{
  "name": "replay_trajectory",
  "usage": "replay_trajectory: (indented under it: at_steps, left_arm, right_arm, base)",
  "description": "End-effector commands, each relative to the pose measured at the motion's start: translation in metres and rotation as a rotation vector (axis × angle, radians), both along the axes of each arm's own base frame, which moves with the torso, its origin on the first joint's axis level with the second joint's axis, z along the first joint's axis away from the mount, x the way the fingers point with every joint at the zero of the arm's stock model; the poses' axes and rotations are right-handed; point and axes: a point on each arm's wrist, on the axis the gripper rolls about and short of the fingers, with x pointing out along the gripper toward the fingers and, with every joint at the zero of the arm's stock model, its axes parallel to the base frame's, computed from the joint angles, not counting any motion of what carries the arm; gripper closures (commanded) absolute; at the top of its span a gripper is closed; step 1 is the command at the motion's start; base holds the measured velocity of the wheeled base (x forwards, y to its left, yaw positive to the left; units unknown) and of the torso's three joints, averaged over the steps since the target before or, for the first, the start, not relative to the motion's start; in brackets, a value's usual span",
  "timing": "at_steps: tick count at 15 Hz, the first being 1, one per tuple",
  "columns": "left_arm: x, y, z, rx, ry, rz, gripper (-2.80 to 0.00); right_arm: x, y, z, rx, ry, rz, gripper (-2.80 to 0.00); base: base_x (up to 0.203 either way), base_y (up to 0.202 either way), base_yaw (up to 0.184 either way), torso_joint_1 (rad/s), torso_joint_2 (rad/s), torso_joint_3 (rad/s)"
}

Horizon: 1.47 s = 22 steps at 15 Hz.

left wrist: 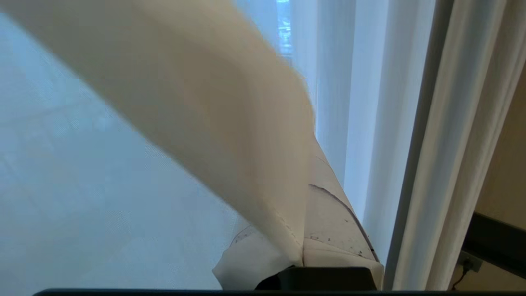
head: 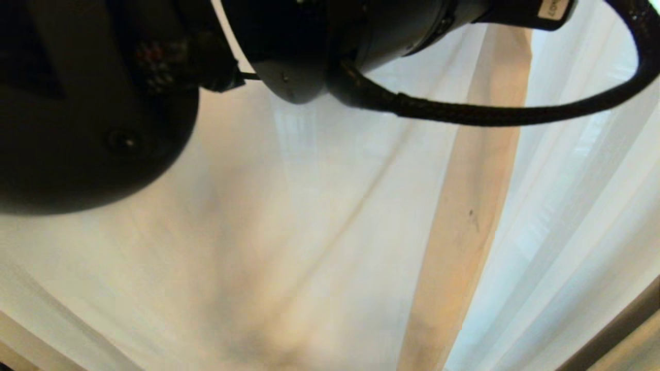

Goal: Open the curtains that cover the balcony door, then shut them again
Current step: Close the inner curtains on both sides, then close the outer curtains on both sides

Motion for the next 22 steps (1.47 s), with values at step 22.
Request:
replay_trajectory:
  at_steps: [22]
  left_arm:
    - [0.112,0.062,-0.026,0.049,0.133,0.461,0.0]
  right_arm:
    - [0.0,0.0,0.0,0.0,0.002,0.001,0.0]
  base:
    - [0.0,0.0,0.0,0.0,0.0,0.0]
